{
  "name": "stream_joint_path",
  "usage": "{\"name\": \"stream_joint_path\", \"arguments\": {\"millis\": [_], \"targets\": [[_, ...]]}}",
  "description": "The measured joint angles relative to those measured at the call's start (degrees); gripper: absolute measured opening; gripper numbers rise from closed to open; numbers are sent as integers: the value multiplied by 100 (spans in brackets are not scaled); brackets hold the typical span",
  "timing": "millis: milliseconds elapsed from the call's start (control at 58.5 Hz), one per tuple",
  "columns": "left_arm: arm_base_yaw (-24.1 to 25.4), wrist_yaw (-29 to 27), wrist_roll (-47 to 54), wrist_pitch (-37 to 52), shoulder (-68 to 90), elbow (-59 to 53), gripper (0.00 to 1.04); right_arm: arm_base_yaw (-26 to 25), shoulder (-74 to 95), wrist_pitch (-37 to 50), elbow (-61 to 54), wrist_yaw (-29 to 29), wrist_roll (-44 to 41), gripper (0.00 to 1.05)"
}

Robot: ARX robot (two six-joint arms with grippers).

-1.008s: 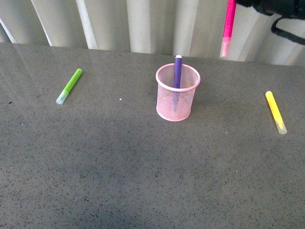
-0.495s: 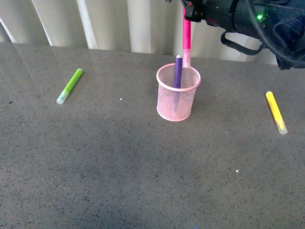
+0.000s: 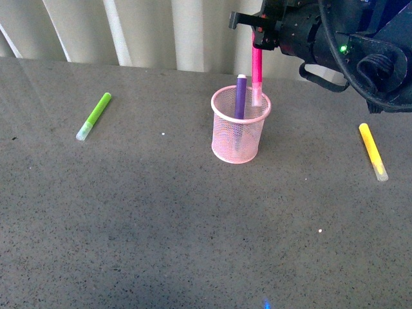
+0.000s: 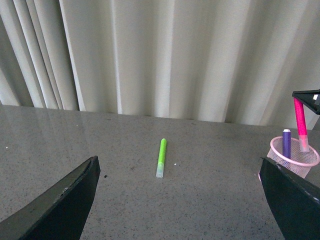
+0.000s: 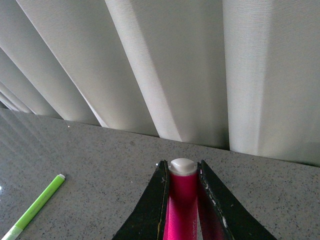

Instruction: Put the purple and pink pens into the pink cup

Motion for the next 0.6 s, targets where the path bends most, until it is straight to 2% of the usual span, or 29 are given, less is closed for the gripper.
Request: {"name": "stream_joint_path", "arguments": {"millis": [239,427,547,598], "targets": [[0,0,0,0,0,0,98,7,31,-20,17,15,15,11],[0,-2,0,0,0,0,98,-2,33,24,26,52,153,40],[0,0,0,0,0,0,98,-52,31,37,26,44,190,67],[0,0,0,0,0,0,98,-74,31,37,24,44,205,74]]}}
